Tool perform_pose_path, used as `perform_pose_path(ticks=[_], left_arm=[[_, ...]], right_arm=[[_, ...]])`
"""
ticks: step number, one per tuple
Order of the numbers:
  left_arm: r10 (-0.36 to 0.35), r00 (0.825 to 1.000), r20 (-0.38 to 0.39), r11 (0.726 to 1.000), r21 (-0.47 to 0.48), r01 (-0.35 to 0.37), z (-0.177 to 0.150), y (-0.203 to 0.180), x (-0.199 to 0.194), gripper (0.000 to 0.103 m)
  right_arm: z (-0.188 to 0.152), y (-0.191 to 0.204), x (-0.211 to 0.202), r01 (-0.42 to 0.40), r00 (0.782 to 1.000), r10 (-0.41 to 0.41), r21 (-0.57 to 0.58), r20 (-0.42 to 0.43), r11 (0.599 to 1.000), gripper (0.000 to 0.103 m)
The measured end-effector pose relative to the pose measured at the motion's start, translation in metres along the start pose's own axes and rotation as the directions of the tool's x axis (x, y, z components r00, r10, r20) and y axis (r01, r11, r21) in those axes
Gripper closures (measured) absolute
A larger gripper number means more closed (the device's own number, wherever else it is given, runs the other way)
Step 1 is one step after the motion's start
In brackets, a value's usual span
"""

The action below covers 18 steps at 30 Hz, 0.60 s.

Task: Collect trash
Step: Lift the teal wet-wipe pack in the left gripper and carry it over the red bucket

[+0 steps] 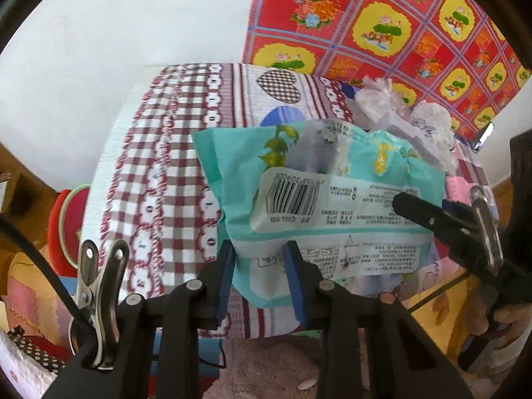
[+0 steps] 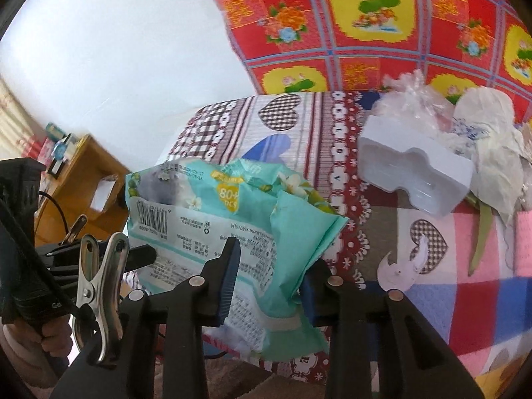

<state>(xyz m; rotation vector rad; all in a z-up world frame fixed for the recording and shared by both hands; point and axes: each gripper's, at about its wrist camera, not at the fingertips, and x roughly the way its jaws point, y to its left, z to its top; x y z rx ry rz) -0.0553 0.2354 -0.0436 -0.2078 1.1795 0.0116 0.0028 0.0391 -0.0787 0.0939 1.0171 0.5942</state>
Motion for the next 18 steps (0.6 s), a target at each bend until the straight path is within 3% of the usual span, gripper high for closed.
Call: perform_pose_path(ticks=[8,18], left_arm=[[0.050,0.997,0.052,0.992,-0.120,-0.043,-0.016,0.026,-0.018,0.073],[0.133,0.986,0.101,0.963,-0.248,-0.105,-0.032,0.070,-0.040,0.073]], right_arm=[[0.007,0.026,0.011,-0.066,0.998,0.065,-0.111,-0.021,0.992,0.068],[0.018,0.080,0.025,-0.142,0.990,0.134,-0.259,-0.046,0.956,0.068]])
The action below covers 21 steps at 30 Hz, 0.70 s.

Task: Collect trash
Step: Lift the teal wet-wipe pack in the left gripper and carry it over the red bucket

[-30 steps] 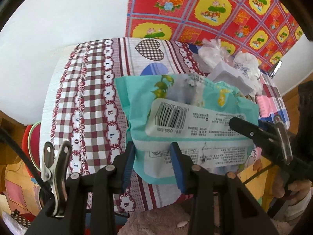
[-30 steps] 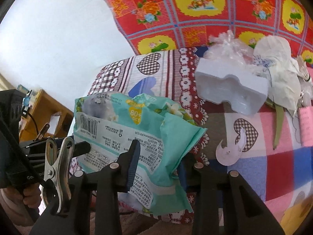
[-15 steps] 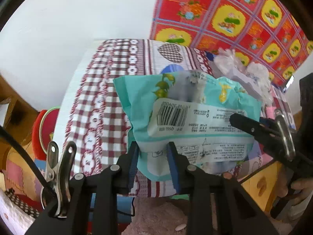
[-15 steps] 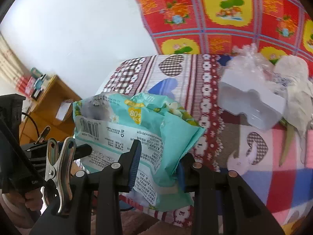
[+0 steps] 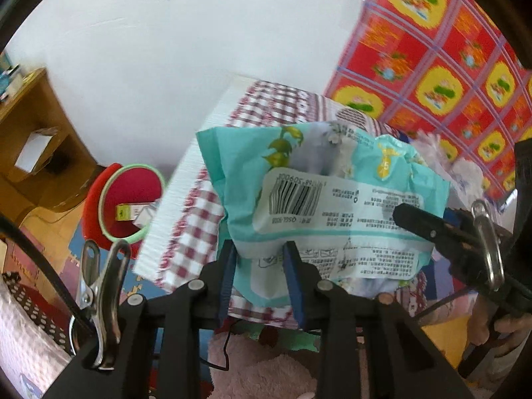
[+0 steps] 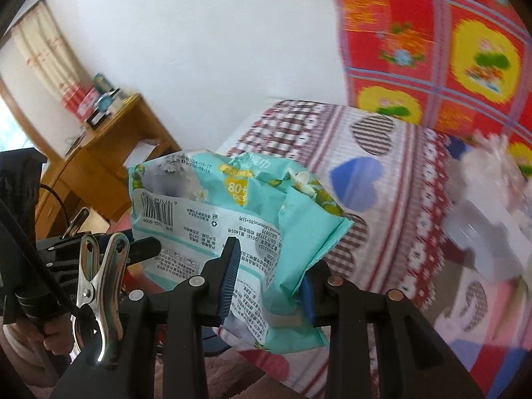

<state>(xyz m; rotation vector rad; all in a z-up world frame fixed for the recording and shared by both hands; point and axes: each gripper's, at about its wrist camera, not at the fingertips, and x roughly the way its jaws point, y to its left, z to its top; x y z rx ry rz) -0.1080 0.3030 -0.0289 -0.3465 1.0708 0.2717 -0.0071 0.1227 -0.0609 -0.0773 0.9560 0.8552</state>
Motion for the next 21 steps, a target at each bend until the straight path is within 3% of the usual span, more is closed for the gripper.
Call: perform_pose_path(ticks=[21], left_arm=[[0.111,0.993,0.047,0.964,-0.246,-0.096,0.011,0.170,-0.020,0.073]], right_arm=[[0.072,0.149,0.097,-0.133,0.990,0.119,-0.254,-0.071,0.958,0.068]])
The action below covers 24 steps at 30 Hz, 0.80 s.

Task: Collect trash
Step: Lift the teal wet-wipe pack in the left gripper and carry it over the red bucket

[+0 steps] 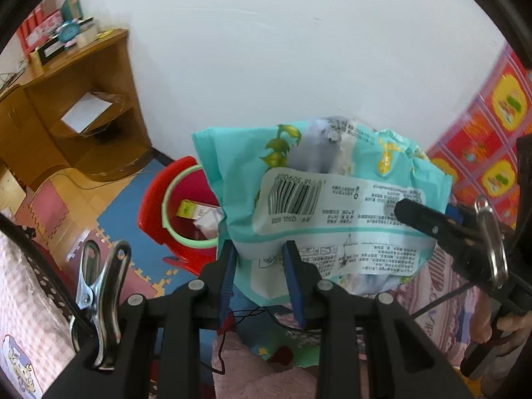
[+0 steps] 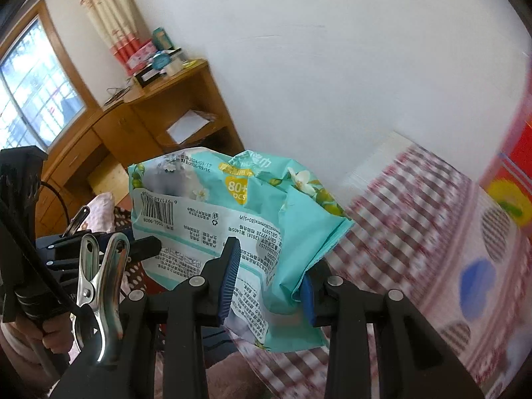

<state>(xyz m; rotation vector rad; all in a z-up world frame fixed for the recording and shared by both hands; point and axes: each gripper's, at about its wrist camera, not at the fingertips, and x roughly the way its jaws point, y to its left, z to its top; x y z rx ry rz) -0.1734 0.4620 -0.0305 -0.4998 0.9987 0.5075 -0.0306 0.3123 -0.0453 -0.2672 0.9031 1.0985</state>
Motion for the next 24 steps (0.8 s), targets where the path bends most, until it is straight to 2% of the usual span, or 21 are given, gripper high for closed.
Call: perform_pose_path(ticks=[8,15,24], left_arm=[[0.020,1.000,-0.005,0.998,-0.059,-0.020,0.023,0.056,0.016,0.073],[0.021,0.999,-0.024,0.994,-0.103,-0.023,0.038,0.093,0.046,0.073],[0.025,0.997,-0.068,0.995,-0.093,-0.031,0.046,0.129,0.111,0.073]], right_arm=[[0.039,0.032,0.049,-0.025,0.999,0.023,-0.052,-0.032,0.998,0.068],[0.062,0.047,0.098,-0.040,0.995,0.034,-0.063,-0.095,0.997,0.068],[0.074,0.055,0.183,0.019,0.976,-0.041,-0.105,-0.213,0.994,0.068]])
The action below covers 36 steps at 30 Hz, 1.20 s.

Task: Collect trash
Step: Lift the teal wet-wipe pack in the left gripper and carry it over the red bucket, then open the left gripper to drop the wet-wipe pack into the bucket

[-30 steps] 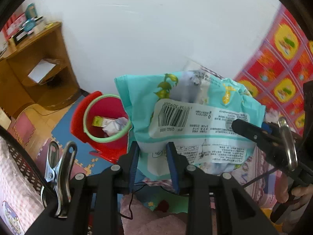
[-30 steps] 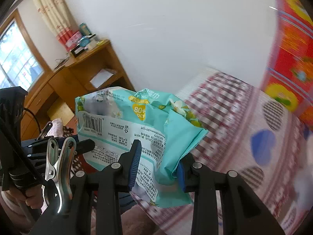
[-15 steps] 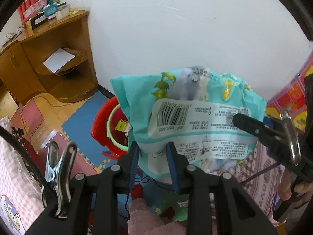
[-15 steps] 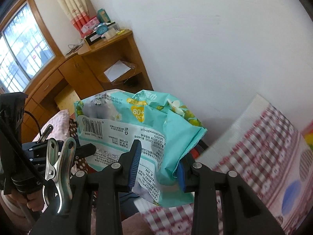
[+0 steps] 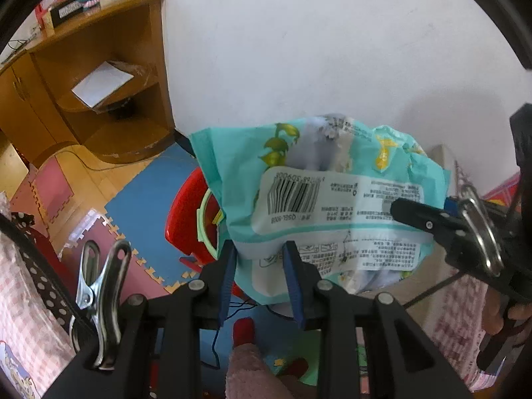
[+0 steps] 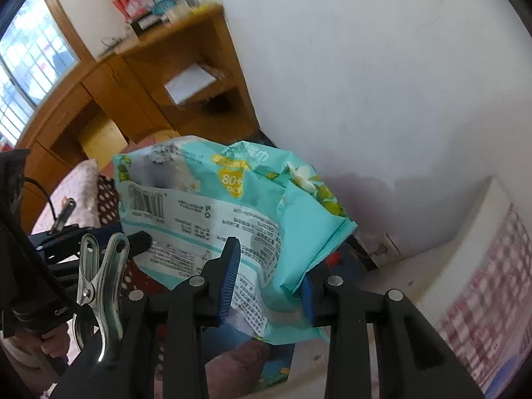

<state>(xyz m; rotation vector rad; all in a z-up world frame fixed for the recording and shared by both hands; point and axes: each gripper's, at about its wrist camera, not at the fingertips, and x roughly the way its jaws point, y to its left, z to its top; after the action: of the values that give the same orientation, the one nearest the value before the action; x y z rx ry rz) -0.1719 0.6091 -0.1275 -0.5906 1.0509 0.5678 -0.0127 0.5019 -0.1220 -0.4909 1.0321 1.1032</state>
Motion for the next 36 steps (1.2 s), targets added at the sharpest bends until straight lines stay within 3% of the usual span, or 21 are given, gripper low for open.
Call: perform_pose_path(ticks=[12,14,16,18,29,36], left_arm=[[-0.009,0.998,-0.062,1.000,-0.016,0.008,0.009,0.035,0.102,0.073],[-0.017,0.997,-0.075,1.000,-0.025,0.015,0.010,0.042,0.116,0.073],[-0.047,0.994,-0.096,0.998,-0.046,0.043,0.013,0.047,0.131,0.074],[-0.033,0.994,-0.108,0.999,-0.032,0.030,0.015,0.049,0.145,0.074],[-0.014,0.982,-0.190,1.000,-0.005,0.013,0.021,0.055,0.209,0.074],[-0.014,0.973,-0.230,1.000,-0.002,0.014,0.022,0.056,0.230,0.072]], right_arm=[[0.032,-0.003,0.119,0.094,0.985,-0.101,-0.056,-0.139,0.994,0.068],[0.037,-0.011,0.141,0.067,0.975,-0.065,0.001,-0.215,0.998,0.068],[0.045,-0.016,0.154,0.081,0.974,-0.075,0.018,-0.212,0.997,0.068],[0.050,-0.015,0.170,0.118,0.965,-0.120,-0.023,-0.232,0.993,0.068],[0.060,-0.030,0.239,0.148,0.923,-0.127,0.031,-0.364,0.988,0.068],[0.061,-0.038,0.263,0.182,0.896,-0.144,0.052,-0.421,0.982,0.068]])
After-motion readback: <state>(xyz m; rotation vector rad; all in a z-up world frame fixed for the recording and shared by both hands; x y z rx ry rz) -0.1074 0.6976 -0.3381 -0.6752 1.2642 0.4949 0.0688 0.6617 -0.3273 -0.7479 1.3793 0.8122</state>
